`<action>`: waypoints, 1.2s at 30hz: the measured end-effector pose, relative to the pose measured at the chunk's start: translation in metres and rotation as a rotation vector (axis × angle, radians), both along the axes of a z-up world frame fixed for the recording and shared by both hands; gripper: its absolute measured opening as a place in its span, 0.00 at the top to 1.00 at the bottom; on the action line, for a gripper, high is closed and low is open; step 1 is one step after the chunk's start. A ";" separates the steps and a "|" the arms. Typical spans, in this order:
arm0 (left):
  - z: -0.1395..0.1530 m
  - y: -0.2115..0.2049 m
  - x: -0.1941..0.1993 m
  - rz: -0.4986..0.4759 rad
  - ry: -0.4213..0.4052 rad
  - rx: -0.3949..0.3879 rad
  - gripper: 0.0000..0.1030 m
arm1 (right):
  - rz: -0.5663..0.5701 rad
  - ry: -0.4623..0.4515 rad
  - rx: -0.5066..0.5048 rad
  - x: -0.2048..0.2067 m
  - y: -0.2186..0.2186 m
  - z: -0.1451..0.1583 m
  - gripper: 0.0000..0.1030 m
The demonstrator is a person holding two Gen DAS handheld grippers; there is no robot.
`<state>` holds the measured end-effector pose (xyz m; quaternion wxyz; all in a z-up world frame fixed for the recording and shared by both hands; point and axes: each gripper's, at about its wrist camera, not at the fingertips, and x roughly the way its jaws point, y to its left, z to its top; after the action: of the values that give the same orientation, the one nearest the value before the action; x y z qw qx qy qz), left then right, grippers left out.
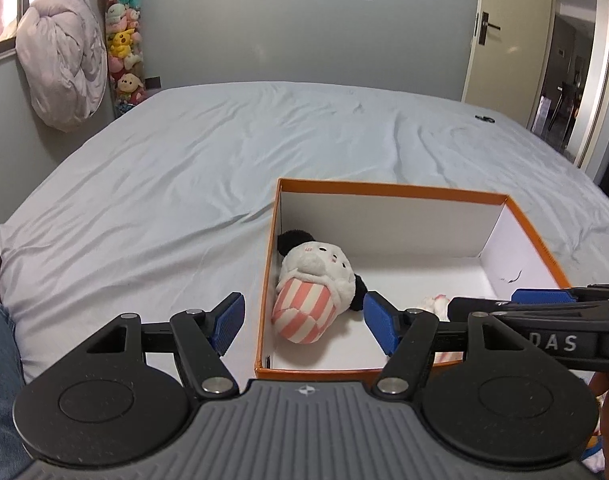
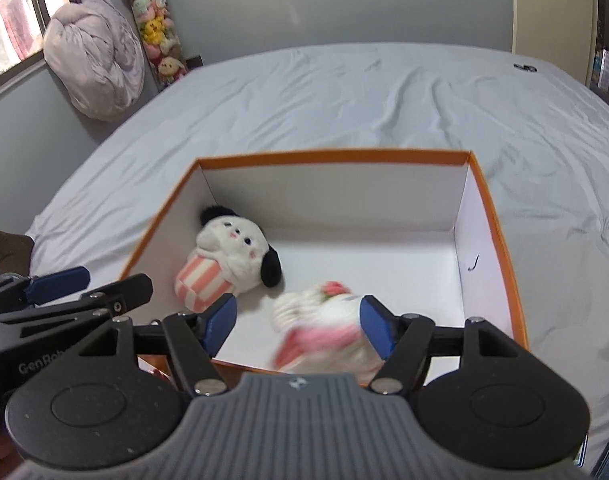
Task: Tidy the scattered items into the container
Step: 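Open both tools to drop the plushes into the box, then grasp the fox plush with the right tool while the left tool grasps the lotion tube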
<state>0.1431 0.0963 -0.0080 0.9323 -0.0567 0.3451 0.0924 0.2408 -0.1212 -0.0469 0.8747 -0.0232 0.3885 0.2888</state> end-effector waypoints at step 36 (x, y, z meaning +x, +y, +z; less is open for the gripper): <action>-0.005 -0.051 -0.057 -0.230 0.186 -0.211 0.30 | -0.150 -0.010 -0.236 -0.082 -0.139 -0.031 0.29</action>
<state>0.0856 0.0458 -0.0131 0.8897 -0.1055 0.4418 -0.0465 0.1593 -0.2601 -0.0775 0.8871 -0.0983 0.4158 0.1748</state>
